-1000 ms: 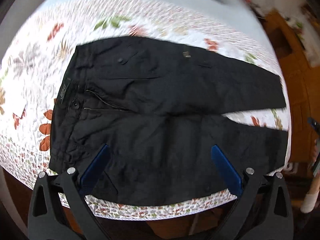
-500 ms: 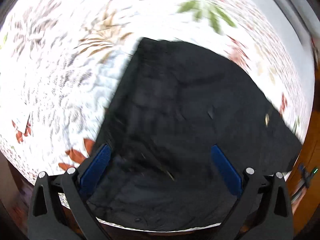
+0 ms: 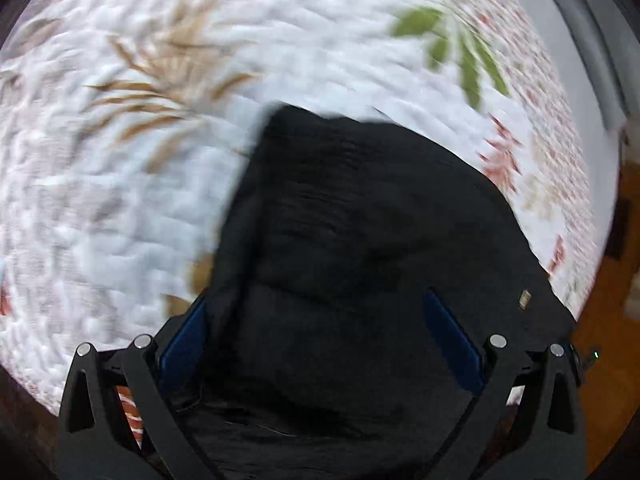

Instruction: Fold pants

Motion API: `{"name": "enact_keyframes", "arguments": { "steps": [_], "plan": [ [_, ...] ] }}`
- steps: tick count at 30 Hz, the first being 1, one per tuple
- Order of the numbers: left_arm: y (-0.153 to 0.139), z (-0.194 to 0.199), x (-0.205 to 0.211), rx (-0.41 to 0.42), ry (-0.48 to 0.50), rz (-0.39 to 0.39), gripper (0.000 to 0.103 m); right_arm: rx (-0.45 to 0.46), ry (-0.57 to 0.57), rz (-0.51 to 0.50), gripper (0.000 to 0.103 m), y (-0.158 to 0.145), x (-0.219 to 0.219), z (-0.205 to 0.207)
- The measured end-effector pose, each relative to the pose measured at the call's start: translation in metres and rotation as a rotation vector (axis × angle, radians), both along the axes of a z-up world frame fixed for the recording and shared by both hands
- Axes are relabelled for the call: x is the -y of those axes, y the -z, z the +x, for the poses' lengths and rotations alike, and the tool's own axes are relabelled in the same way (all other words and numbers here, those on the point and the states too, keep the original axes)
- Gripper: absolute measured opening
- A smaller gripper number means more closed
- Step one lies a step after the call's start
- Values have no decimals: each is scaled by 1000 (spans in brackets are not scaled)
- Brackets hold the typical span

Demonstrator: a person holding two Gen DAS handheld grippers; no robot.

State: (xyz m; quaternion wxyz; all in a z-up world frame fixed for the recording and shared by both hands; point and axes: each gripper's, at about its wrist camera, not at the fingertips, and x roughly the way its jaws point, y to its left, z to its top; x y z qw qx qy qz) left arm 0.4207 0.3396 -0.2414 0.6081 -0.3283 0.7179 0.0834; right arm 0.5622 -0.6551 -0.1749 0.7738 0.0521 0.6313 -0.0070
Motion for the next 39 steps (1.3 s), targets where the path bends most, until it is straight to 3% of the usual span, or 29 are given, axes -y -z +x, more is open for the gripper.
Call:
{"name": "enact_keyframes", "arguments": {
  "steps": [2,4,5,7,13,17,23,28,32,34,35,36,39],
  "plan": [
    [3,-1,12,-1,35,30,97,14,3,8,100,-2,5,3],
    [-4,-3,27,-16,87,75,75,32,4,21,100,-8,14,6],
    [-1,3,27,-31,120,110,57,39,6,20,100,-10,17,7],
    [-6,3,35,-21,179,142,55,44,6,16,100,-11,23,7],
    [-13,-7,36,-13,181,152,52,39,-14,4,100,-6,30,1],
    [-2,-6,38,-12,191,161,52,27,-47,9,100,1,28,0],
    [20,9,32,-15,192,162,52,33,-15,-75,100,3,42,6],
    [30,13,30,-22,184,166,53,-1,-26,-37,96,13,45,11],
    [34,14,28,-22,182,174,55,32,-100,-71,64,12,26,12],
    [35,14,30,-21,179,187,56,40,-137,-115,41,8,19,10],
    [35,14,31,-21,183,193,56,48,-153,-102,22,5,13,10],
    [34,15,34,-21,190,203,56,68,-171,-98,15,-1,9,7],
    [34,14,39,-11,194,226,54,102,-252,-184,9,-13,-11,0]
  ]
}}
